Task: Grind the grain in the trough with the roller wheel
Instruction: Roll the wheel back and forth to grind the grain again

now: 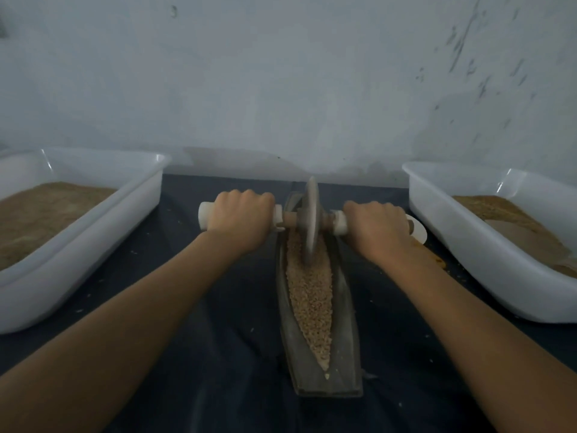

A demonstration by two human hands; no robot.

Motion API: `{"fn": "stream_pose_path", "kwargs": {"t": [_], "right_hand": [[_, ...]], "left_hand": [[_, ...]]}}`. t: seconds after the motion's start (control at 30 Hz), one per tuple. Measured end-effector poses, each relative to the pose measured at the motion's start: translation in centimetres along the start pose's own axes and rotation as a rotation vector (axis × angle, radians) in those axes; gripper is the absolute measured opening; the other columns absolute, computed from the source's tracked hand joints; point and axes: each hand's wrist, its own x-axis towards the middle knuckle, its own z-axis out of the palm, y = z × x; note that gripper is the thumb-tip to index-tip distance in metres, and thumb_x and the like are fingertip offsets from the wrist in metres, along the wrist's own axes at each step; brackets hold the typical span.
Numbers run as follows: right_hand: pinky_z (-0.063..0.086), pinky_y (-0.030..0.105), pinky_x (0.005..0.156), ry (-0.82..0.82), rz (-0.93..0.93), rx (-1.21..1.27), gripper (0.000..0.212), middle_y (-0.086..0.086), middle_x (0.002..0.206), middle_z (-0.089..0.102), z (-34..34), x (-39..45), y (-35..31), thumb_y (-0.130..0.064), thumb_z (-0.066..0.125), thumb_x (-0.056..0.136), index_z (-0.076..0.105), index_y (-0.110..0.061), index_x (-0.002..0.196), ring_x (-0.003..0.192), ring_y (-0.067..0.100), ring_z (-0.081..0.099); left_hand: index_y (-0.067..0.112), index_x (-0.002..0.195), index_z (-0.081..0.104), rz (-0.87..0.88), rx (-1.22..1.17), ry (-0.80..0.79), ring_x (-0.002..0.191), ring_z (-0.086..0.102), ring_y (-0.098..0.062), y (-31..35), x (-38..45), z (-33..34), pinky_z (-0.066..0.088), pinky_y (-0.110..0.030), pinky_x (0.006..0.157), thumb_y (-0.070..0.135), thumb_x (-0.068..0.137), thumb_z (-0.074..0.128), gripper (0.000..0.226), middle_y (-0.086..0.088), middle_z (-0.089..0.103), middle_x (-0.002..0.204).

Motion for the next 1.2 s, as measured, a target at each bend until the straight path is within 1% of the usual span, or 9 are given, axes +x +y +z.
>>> {"fn": "stream_pose_path", "kwargs": {"t": [0.2, 0.3, 0.5, 0.63, 0.73, 0.9, 1.0, 1.1, 1.2], "right_hand": [[0.008, 0.017, 0.043, 0.087, -0.224, 0.023, 0.051, -0.005, 0.048, 0.045, -6.0, -8.4, -0.1, -0.030, 0.087, 0.044, 0.041, -0.025, 0.065, 0.039, 0.015, 0.033], [0.023, 0.019, 0.034, 0.020, -0.273, 0.099, 0.062, -0.011, 0.047, 0.032, -7.7, -10.7, 0.1, -0.029, 0.090, 0.036, 0.035, -0.028, 0.064, 0.036, 0.009, 0.027], [0.025, 0.028, 0.051, -0.053, -0.103, -0.063, 0.038, 0.000, 0.066, 0.057, -3.1, -5.9, 0.1, -0.041, 0.073, 0.071, 0.039, -0.026, 0.074, 0.058, 0.024, 0.054], [0.027, 0.032, 0.053, 0.014, 0.003, -0.059, 0.030, 0.005, 0.075, 0.062, -0.3, -0.3, 0.0, -0.032, 0.066, 0.082, 0.037, -0.022, 0.079, 0.067, 0.030, 0.059], [0.026, 0.033, 0.054, 0.039, -0.013, -0.088, 0.020, 0.006, 0.078, 0.065, -0.4, 0.7, -0.3, -0.028, 0.067, 0.081, 0.050, -0.018, 0.086, 0.069, 0.031, 0.061], [0.024, 0.030, 0.048, -0.005, -0.174, -0.117, 0.037, 0.001, 0.064, 0.053, -3.8, -4.0, -0.2, -0.024, 0.071, 0.074, 0.035, -0.022, 0.076, 0.054, 0.025, 0.049], [0.006, 0.020, 0.044, 0.024, -0.242, -0.010, 0.056, -0.006, 0.047, 0.042, -6.8, -8.3, 0.0, -0.028, 0.086, 0.046, 0.034, -0.026, 0.065, 0.038, 0.018, 0.041], [0.017, 0.018, 0.038, -0.102, -0.237, 0.051, 0.067, -0.013, 0.048, 0.019, -7.6, -10.6, 0.2, -0.038, 0.087, 0.043, 0.026, -0.034, 0.070, 0.037, 0.006, 0.030], [0.017, 0.023, 0.042, -0.140, -0.189, -0.010, 0.052, -0.013, 0.053, 0.032, -5.8, -9.2, 0.3, -0.047, 0.075, 0.066, 0.024, -0.035, 0.071, 0.048, 0.009, 0.042]], "left_hand": [[0.029, 0.077, 0.030, 0.139, 0.003, 0.035, 0.049, 0.028, -0.015, -0.1, -9.3, -3.8, 0.022, -0.028, 0.049, 0.037, 0.066, 0.075, 0.047, 0.010, 0.031, 0.057], [0.025, 0.070, 0.031, 0.247, -0.049, 0.149, 0.040, 0.019, -0.015, -0.8, -12.2, -5.5, 0.014, -0.022, 0.045, 0.030, 0.040, 0.085, 0.062, 0.011, 0.026, 0.051], [0.025, 0.084, 0.034, 0.104, 0.067, 0.018, 0.065, 0.055, -0.024, 0.3, -4.9, -1.7, 0.029, -0.032, 0.056, 0.034, 0.083, 0.060, 0.027, 0.004, 0.056, 0.076], [0.023, 0.092, 0.047, 0.016, -0.030, 0.009, 0.082, 0.061, -0.032, -0.3, 0.7, 0.8, 0.033, -0.035, 0.064, 0.032, 0.083, 0.060, 0.018, -0.005, 0.064, 0.091], [0.023, 0.089, 0.044, -0.019, -0.052, -0.004, 0.077, 0.058, -0.030, -0.4, 1.0, 1.6, 0.033, -0.035, 0.063, 0.030, 0.081, 0.063, 0.022, -0.006, 0.064, 0.090], [0.025, 0.083, 0.034, 0.012, -0.095, -0.070, 0.066, 0.055, -0.024, -0.3, -5.3, -0.9, 0.036, -0.033, 0.059, 0.039, 0.081, 0.061, 0.030, 0.004, 0.056, 0.076], [0.027, 0.072, 0.031, 0.182, -0.023, 0.084, 0.042, 0.022, -0.013, -0.3, -10.1, -4.4, 0.015, -0.023, 0.044, 0.035, 0.054, 0.080, 0.053, 0.010, 0.029, 0.052], [0.024, 0.066, 0.031, 0.255, -0.059, 0.142, 0.040, 0.014, -0.013, -0.2, -11.5, -6.2, 0.002, -0.018, 0.049, 0.023, 0.028, 0.085, 0.066, 0.007, 0.033, 0.045], [0.027, 0.074, 0.024, 0.194, 0.063, 0.013, 0.044, 0.020, -0.012, 0.4, -9.1, -4.7, 0.011, -0.025, 0.046, 0.036, 0.061, 0.076, 0.054, 0.009, 0.028, 0.054]]}}
